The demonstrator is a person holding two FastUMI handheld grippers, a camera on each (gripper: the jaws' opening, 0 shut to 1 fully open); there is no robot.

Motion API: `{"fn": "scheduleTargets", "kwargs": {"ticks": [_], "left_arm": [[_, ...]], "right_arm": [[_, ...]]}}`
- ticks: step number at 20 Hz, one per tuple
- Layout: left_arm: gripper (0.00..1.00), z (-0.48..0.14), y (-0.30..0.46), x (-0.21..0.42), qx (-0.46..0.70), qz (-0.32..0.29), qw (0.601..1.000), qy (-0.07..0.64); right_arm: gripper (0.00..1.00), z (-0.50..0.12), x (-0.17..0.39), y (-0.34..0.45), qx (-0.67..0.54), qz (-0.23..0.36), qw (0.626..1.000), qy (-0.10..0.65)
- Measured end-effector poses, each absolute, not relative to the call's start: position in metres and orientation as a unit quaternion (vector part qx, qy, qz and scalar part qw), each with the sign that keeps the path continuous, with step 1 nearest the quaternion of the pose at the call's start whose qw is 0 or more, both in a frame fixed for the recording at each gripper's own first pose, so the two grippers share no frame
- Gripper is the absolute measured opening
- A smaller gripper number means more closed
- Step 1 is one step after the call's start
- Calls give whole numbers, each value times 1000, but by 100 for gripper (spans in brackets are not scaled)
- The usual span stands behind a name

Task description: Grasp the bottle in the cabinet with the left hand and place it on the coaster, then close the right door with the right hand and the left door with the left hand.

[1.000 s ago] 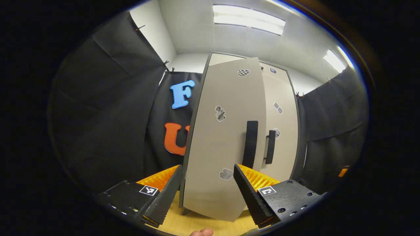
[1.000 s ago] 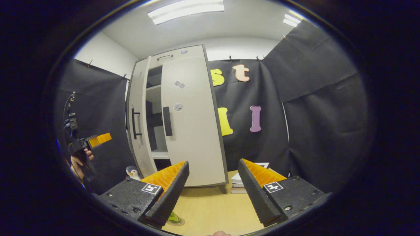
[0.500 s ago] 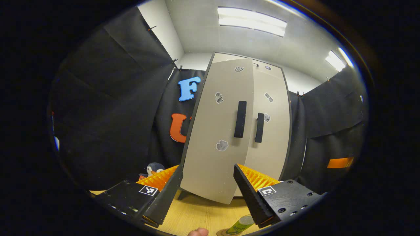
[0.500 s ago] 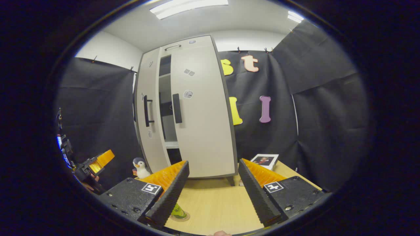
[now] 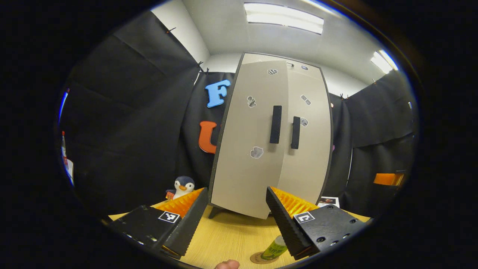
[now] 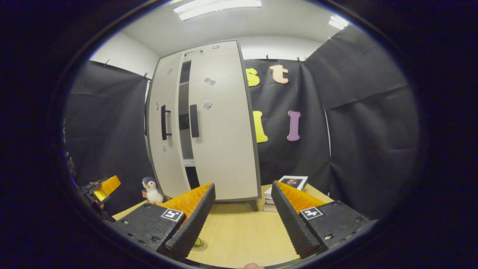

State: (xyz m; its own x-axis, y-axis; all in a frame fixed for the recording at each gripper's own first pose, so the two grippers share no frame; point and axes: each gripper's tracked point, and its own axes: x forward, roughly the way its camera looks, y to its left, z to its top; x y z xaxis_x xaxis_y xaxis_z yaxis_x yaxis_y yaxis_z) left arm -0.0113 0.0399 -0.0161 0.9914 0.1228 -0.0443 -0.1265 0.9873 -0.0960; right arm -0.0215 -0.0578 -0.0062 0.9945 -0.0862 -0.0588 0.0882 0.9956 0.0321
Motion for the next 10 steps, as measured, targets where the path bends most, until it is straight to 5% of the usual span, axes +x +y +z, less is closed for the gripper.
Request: {"fn": "scheduleTargets", "kwargs": {"ticks": [10], "left_arm": [[99, -5, 14, -3, -42, 35, 998, -2]], "right_arm": [[99, -21, -24, -72, 27, -57, 997, 43]]}}
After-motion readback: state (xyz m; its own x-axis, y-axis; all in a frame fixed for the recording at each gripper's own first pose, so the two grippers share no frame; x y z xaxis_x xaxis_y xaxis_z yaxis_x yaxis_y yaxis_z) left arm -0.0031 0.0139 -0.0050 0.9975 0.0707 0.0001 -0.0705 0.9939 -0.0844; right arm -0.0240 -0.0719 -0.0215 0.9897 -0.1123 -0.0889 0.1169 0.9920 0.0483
